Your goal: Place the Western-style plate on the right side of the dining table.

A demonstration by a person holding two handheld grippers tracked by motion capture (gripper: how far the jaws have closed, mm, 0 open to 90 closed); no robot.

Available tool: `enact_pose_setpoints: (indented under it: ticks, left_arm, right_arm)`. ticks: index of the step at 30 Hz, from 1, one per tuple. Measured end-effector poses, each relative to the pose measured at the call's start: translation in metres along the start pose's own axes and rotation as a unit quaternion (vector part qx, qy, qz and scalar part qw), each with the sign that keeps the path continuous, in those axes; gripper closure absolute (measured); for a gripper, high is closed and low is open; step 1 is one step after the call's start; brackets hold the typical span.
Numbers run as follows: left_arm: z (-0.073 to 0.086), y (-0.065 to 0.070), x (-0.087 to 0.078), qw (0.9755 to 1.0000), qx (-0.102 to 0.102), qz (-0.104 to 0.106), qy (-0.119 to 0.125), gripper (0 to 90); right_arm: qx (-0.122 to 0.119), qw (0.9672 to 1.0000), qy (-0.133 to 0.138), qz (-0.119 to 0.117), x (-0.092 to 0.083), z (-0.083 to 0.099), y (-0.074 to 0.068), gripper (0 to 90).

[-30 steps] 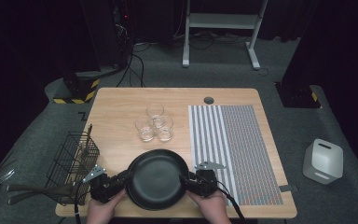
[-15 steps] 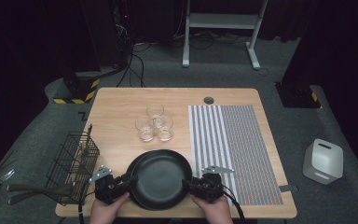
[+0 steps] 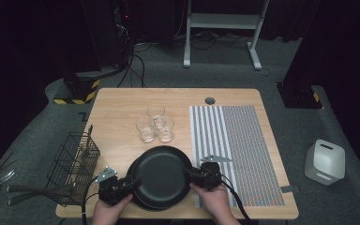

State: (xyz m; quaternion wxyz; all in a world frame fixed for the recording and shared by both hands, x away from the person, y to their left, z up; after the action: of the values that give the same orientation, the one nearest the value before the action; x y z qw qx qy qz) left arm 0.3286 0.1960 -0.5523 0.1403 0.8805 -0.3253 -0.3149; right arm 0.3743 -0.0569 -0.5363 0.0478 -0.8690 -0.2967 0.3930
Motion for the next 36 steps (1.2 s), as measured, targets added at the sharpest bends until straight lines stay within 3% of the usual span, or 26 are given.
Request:
enact_pose_setpoints:
  ticks: [4,8,12,14,23,28,36]
  left_arm:
    - [0.001,0.0,0.0,1.0,0.009,0.001,0.001,59.2]
    - [0.001,0.0,0.001,1.0,0.007,0.003,0.003,59.1]
    - [0.001,0.0,0.001,1.0,0.003,0.005,0.002,58.9]
    - [0.001,0.0,0.001,1.0,-0.001,0.007,0.001,59.1]
    - [0.001,0.0,0.001,0.9999,-0.001,0.01,0.0,58.8]
    - [0.001,-0.001,0.001,0.9998,0.01,0.015,-0.001,58.3]
    - [0.001,0.0,0.001,0.9998,0.004,0.02,-0.001,58.3]
  right_arm:
    - [0.003,0.9999,0.01,-0.001,-0.008,0.005,-0.001,58.2]
    - [0.023,0.9997,0.003,-0.003,-0.016,0.014,-0.001,50.6]
    - [0.031,0.9994,-0.008,-0.012,-0.017,0.021,-0.003,51.8]
    - [0.019,0.9994,-0.012,-0.026,-0.014,0.025,-0.009,62.3]
    - [0.023,0.9995,-0.009,-0.019,-0.001,0.01,-0.006,65.3]
    - [0.029,0.9992,-0.011,-0.024,0.005,0.006,-0.002,62.2]
    - [0.04,0.9984,-0.022,-0.035,0.006,0.015,-0.007,53.9]
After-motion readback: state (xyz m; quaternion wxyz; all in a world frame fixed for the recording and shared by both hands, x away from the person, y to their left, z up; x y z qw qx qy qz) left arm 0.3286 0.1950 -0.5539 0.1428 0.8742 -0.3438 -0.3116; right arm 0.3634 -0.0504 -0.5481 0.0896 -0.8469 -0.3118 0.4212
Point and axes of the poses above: each handheld gripper's, and its own axes: x roughly forward along the jaws, z roughly out of its underside, y roughly to its right, the point moved 7 cm from there along x, roughly forward along the jaws, and after that the axes turned 7 degrees about z, right-handed, at the moved point
